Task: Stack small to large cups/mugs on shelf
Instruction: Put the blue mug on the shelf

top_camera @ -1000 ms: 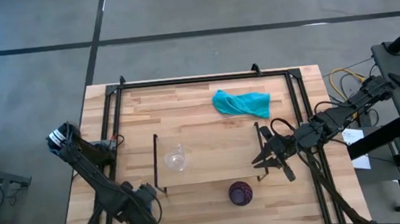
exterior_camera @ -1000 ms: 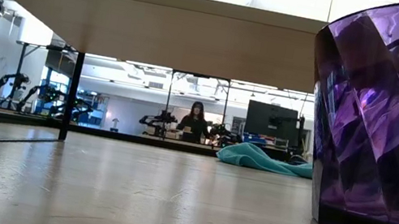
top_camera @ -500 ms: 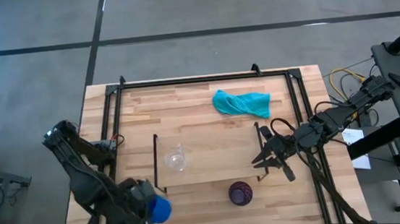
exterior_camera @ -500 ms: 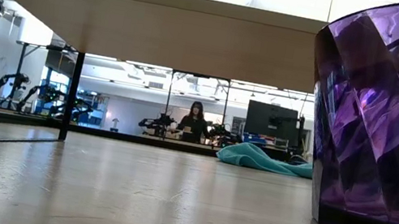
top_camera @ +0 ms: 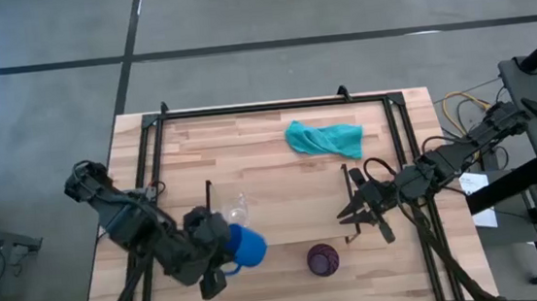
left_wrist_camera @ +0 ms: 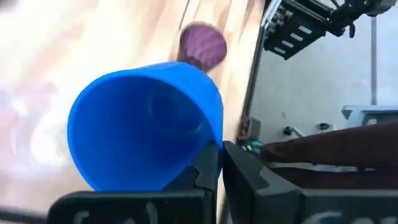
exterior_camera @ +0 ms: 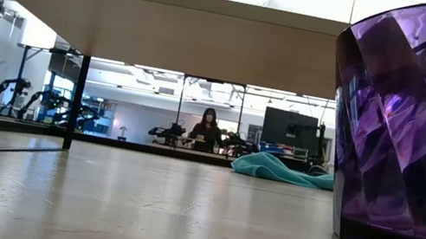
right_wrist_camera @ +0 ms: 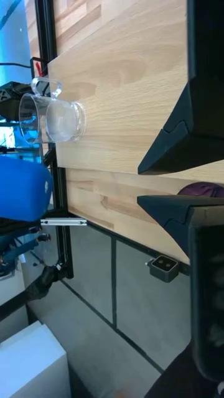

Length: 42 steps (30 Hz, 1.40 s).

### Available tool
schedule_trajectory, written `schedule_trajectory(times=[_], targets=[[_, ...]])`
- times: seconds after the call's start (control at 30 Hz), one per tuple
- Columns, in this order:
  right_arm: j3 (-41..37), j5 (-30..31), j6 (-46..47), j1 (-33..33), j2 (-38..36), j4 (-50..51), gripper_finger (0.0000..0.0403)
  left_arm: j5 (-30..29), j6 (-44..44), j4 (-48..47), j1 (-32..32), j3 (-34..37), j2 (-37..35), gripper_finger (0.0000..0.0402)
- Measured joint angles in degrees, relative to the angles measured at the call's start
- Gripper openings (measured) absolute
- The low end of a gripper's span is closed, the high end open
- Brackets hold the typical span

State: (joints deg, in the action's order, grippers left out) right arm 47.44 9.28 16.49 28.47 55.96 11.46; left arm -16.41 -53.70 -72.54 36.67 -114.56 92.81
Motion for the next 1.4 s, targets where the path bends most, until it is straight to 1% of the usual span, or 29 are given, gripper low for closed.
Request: schedule_trajectory(times=[0.17, 0.33, 0.47, 0.8, 1.03, 1.4], targets=[[0.00, -0.01, 1.46, 0.00, 0.00, -0.03, 0.0059, 0.00, 7.91, -0.02, -4.47, -4.32, 2.20, 0.0000], [0.00, -0.02, 1.53, 0.00, 0.00, -0.02, 0.0059, 0.31, 9.37, 0.00, -9.19, -6.22, 4.10, 0.0000], [0.00, -0.03, 1.53, 0.00, 0.00, -0.01, 0.0059, 0.99, 11.82, -0.03, -11.28, -6.56, 4.89, 0.0000], [0.00, -0.05, 1.51, 0.00, 0.00, 0.06, 0.0059, 1.92, 12.70, 0.01, -13.45, -10.25, 9.49, 0.0000], [0.00, -0.07, 1.46, 0.00, 0.00, 0.14, 0.0059, 2.20, 12.49, -2.10, -14.94, -9.96, 11.40, 0.0000], [0.00, -0.07, 1.35, 0.00, 0.00, 0.00, 0.0059, 2.61, 12.03, -1.90, -16.48, -9.51, 12.77, 0.0000]])
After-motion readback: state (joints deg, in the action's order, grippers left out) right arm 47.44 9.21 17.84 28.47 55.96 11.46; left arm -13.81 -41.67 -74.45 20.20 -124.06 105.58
